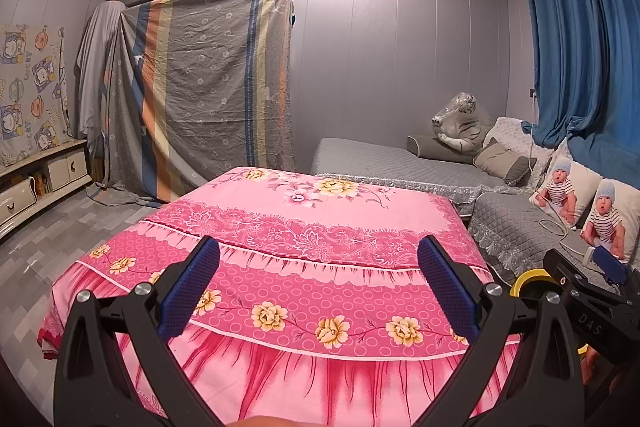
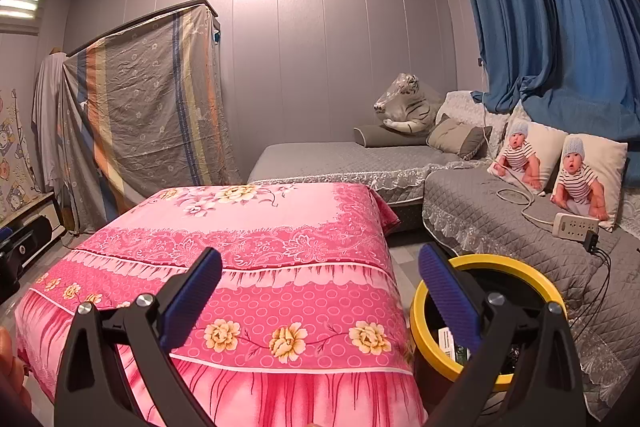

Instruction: Collect trash

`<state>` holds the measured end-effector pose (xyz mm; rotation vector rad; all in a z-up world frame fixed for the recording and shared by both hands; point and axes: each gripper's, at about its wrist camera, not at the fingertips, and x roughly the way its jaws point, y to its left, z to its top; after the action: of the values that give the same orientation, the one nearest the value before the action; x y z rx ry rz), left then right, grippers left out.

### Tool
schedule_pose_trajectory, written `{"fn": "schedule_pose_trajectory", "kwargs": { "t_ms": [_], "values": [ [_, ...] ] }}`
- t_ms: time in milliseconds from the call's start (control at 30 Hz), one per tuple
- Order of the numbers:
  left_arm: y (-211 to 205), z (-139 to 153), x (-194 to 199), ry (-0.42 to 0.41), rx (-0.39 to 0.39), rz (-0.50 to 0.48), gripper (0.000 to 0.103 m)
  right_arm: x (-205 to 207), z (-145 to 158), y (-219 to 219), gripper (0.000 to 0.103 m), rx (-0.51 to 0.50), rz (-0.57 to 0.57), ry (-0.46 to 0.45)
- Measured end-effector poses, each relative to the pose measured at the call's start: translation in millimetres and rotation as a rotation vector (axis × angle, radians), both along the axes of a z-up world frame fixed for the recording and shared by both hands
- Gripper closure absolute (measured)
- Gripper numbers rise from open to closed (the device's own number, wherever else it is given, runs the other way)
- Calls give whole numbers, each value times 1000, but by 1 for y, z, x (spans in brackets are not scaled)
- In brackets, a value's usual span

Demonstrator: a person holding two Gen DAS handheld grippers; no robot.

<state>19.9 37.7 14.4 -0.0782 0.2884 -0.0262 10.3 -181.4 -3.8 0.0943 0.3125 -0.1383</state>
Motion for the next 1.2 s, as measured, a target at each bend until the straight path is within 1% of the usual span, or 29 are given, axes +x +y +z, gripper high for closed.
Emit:
{"fn": "schedule_pose_trajectory", "kwargs": {
  "t_ms": [1200],
  "values": [
    [0, -3, 3, 11, 1, -12, 8, 1, -6, -3, 8, 18, 3, 20]
  ]
}}
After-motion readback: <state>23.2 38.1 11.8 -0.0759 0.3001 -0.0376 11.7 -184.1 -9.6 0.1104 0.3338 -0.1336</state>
